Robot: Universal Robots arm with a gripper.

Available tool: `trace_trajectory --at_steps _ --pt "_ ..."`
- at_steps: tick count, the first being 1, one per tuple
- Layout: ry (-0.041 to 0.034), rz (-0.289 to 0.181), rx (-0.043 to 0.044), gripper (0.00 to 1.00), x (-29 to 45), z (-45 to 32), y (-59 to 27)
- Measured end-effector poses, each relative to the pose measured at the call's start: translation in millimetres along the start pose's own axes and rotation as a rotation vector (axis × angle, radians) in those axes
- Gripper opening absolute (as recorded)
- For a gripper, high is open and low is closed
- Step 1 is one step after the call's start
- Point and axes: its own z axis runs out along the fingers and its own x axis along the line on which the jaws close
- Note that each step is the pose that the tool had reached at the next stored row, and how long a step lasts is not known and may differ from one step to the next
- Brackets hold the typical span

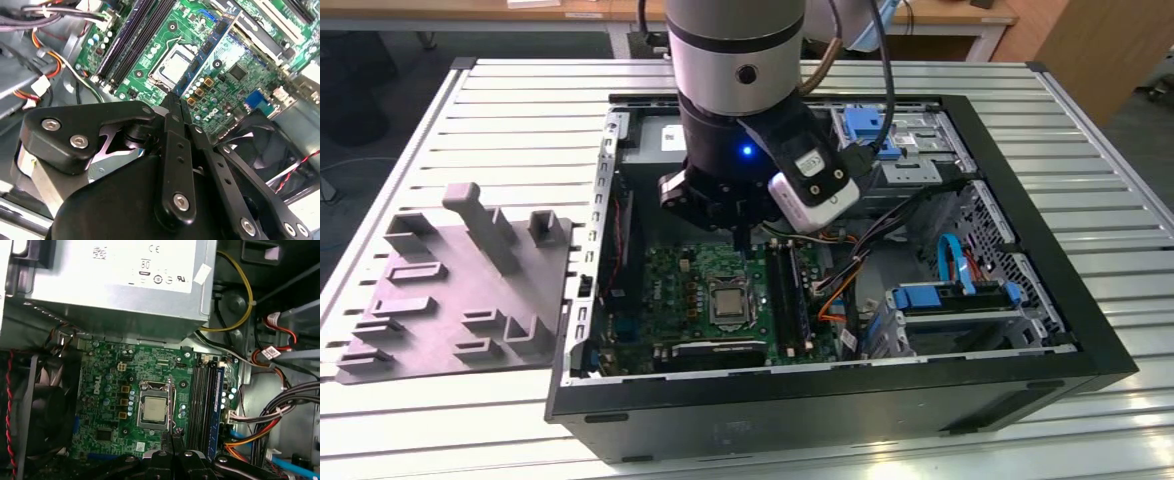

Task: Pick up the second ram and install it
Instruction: 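Insert the second ram into the second slot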

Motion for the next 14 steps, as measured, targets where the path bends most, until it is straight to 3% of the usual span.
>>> trace_trajectory --at_steps 10,14 --pt "-0.0009 0.019 0.0001 0.12 0.0 0.7 0.0" --pt "-0.0016 0.02 -0.0087 0.12 -0.1 1.6 1.1"
